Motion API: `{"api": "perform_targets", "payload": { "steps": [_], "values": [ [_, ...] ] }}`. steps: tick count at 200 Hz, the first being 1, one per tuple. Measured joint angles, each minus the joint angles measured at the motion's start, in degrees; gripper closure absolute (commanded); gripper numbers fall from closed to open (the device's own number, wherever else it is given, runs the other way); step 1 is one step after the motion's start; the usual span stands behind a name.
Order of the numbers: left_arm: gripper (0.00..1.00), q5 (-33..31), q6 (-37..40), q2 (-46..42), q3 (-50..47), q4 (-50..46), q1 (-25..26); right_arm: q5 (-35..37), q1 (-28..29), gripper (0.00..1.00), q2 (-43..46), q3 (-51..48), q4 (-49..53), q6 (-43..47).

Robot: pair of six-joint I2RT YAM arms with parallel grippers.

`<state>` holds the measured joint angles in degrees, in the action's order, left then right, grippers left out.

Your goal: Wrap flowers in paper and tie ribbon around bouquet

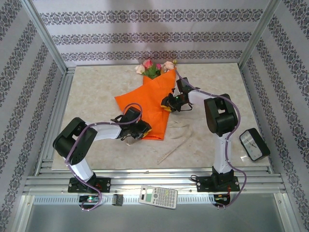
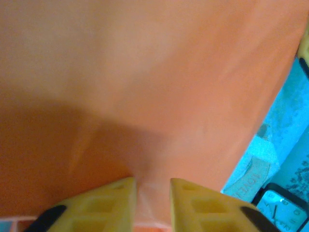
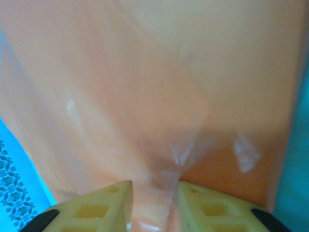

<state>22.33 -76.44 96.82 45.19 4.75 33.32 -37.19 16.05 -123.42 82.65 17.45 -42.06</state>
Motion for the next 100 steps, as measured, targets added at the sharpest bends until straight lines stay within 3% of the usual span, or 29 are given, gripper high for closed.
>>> {"api": "perform_targets", "payload": {
  "steps": [12,56,100],
  "values": [
    [0.50,-1.7,0.7,-2.9,2.3,-5.1,-0.3,0.5,-0.2,0.63,1.0,0.1,0.6,0.3],
    [0.52,-6.5,4.0,-16.7,9.9,-22.2,-3.2,2.4,-0.6,0.61,13.2,-3.6,1.6,0.0],
    [0.50,-5.8,3.8,-20.5,2.6,-35.2,-3.9,3.4,0.3,0.64,19.0,-7.3,1.5,-0.7]
  ]
}}
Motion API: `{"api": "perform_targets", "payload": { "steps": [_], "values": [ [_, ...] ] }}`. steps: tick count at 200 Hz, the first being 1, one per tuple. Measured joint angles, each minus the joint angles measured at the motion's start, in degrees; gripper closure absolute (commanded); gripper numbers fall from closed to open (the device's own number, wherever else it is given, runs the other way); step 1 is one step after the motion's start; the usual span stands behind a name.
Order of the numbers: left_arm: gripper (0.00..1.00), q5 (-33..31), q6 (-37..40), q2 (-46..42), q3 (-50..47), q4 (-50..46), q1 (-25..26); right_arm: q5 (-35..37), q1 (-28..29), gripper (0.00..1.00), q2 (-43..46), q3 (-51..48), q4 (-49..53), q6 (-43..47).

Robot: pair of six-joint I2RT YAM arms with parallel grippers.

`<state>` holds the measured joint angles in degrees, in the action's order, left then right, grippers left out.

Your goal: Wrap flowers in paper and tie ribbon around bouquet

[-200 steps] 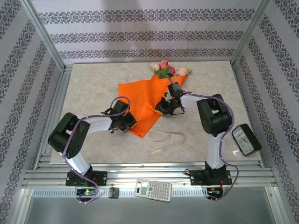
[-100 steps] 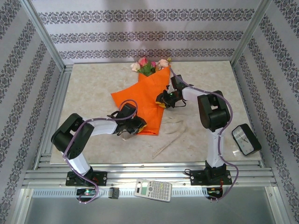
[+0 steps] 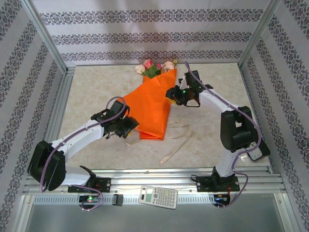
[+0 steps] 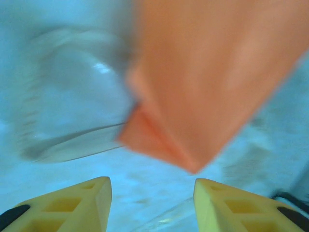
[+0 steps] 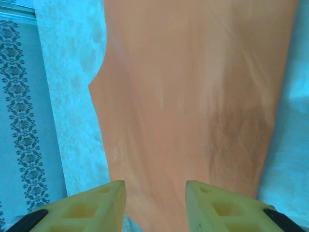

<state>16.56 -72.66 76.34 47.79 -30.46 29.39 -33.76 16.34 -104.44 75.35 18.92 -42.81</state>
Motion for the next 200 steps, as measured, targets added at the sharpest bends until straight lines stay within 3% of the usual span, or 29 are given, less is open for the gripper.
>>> {"api": "perform_targets", "payload": {
  "steps": [40,78,100,122,158,200],
  "values": [
    [0.42,-0.1,-3.1,-1.1,-8.1,-2.0,-0.3,0.1,6.2,0.66,-4.8,0.0,0.1,-1.7],
    [0.45,-0.5,-6.5,3.5,-9.5,4.0,-0.4,0.3,10.0,0.67,-11.1,1.9,0.2,-2.3],
    [0.60,0.7,-7.3,7.0,-8.0,2.8,-1.1,1.0,10.1,0.67,-12.3,2.1,0.2,-2.4],
    [1.00,1.2,-7.3,8.6,-7.1,-0.9,-1.8,1.6,10.1,0.68,-12.4,2.4,0.2,-2.4],
    [1.00,-0.7,-4.8,6.5,-6.5,-1.7,-3.4,3.0,9.8,0.73,-14.4,2.9,0.2,-2.3],
    [1.00,-4.9,1.2,-5.1,-0.6,-5.4,-12.5,3.0,8.6,0.74,-15.3,4.1,0.7,-1.7]
  ]
}}
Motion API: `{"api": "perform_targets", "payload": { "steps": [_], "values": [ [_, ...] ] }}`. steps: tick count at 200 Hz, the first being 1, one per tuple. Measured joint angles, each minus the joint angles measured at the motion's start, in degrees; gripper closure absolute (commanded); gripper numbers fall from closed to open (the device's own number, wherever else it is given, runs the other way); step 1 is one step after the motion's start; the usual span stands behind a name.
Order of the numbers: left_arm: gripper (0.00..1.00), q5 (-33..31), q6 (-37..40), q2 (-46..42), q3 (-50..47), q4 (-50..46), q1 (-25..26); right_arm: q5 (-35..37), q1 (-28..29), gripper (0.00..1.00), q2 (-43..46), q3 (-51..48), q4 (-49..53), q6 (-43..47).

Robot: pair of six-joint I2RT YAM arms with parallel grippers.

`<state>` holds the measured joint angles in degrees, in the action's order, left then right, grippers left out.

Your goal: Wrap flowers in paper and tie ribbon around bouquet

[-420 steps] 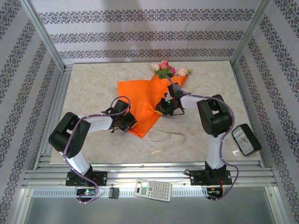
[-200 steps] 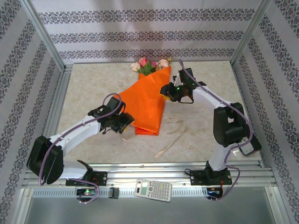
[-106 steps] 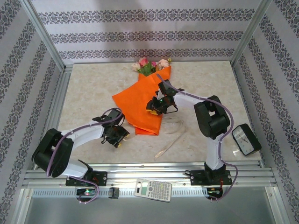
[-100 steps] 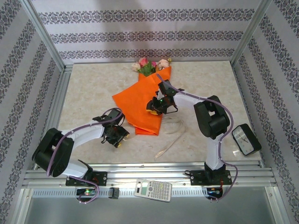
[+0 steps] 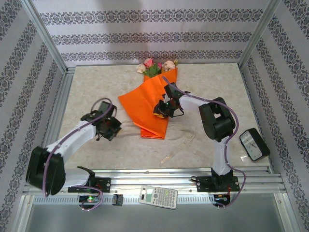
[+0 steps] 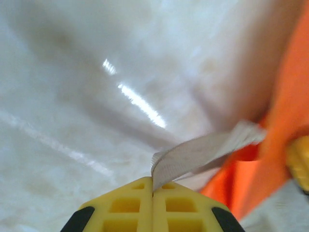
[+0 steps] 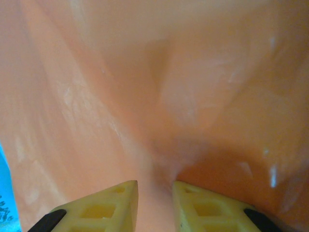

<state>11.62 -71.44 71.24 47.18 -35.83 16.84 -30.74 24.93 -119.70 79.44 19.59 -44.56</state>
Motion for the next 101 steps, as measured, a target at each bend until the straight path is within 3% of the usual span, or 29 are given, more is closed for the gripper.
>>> {"api": "perform_targets", "payload": {
  "steps": [45,101],
  "values": [
    [1.00,-1.8,4.2,-8.1,0.9,-7.5,-6.5,0.0,-0.4,0.74,-0.7,0.8,0.4,0.4],
    [1.00,-1.3,4.2,-9.0,-1.5,-8.4,-6.8,1.2,-0.4,0.54,2.6,0.5,1.2,1.2]
  ]
}}
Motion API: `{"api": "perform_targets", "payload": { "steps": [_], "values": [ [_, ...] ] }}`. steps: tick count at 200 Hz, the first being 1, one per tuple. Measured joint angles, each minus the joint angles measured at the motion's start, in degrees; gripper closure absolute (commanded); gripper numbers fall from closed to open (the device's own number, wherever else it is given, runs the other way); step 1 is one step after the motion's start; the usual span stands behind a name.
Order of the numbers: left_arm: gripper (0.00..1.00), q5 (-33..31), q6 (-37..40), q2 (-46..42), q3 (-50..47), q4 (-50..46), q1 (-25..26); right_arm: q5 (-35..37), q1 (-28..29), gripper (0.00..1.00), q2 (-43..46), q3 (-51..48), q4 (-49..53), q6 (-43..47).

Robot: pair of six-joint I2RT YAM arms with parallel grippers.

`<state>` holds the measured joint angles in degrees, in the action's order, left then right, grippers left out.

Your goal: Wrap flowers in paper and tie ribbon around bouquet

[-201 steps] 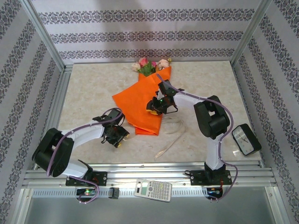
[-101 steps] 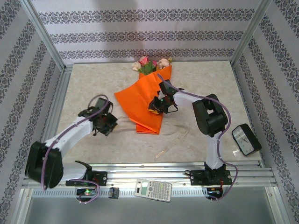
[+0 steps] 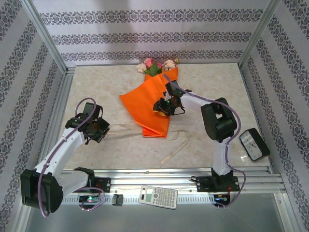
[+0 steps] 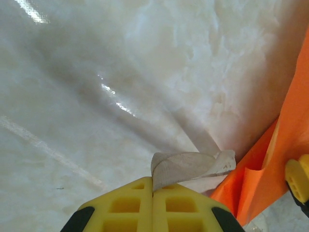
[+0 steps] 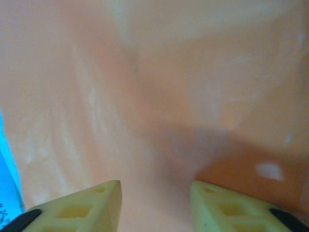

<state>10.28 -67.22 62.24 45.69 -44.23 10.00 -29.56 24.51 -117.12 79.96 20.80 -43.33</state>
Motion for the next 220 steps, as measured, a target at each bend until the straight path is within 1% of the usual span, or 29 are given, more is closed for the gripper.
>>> {"api": "perform_targets", "payload": {
  "steps": [37,46,62,71,85,104,119,135,153,191,198,203,204,205,207,220],
  "values": [
    [1.00,0.3,0.0,0.4,-0.3,0.0,0.0,1.1,-0.9,0.50,10.4,-1.6,1.7,-1.7],
    [1.00,0.4,0.0,0.6,-0.5,0.1,0.0,2.1,-1.2,0.48,13.7,-2.4,2.5,-2.8],
    [1.00,0.7,0.0,1.0,-1.0,0.1,0.0,5.4,-1.9,0.47,19.6,-5.4,4.7,-5.3],
    [1.00,0.9,0.0,1.2,-1.1,0.1,0.0,7.1,-2.3,0.47,23.4,-8.6,6.3,-7.6],
    [1.00,1.2,0.0,1.4,-1.1,0.1,0.0,9.1,-2.7,0.47,29.4,-16.7,7.8,-13.1],
    [1.00,1.4,0.0,1.4,-1.1,0.1,0.0,11.0,-2.9,0.46,33.9,-26.7,10.7,-20.7],
    [1.00,1.5,0.0,1.4,-1.2,0.1,0.0,12.1,-3.0,0.46,34.7,-32.3,11.5,-26.5],
    [1.00,1.5,0.0,1.4,-1.3,0.2,0.0,12.5,-3.5,0.46,34.4,-34.7,11.5,-31.0],
    [1.00,1.5,0.0,1.4,-1.7,0.3,0.0,12.7,-4.7,0.46,32.7,-34.4,9.2,-34.2],
    [1.00,1.7,0.0,1.4,-2.0,0.5,0.0,14.2,-6.8,0.47,25.6,-31.1,4.2,-36.9],
    [1.00,1.7,0.0,1.4,-2.0,0.5,0.0,14.4,-7.0,0.50,24.4,-30.6,3.7,-37.2],
    [1.00,1.7,0.0,1.4,-2.1,0.5,0.0,14.6,-7.2,0.56,23.5,-30.2,3.3,-37.4],
    [1.00,1.7,0.0,1.4,-2.1,0.5,0.0,14.6,-7.2,0.60,23.3,-30.1,3.2,-37.5],
    [1.00,1.7,0.0,1.4,-2.1,0.5,0.0,14.6,-7.2,0.60,23.1,-30.1,3.2,-37.6],
    [1.00,1.7,0.0,1.4,-2.1,0.5,0.0,14.5,-7.2,0.64,22.8,-29.8,3.4,-37.4],
    [1.00,1.6,0.0,1.4,-2.4,0.7,0.0,14.4,-7.6,0.97,22.2,-29.3,5.3,-37.8]
  ]
}}
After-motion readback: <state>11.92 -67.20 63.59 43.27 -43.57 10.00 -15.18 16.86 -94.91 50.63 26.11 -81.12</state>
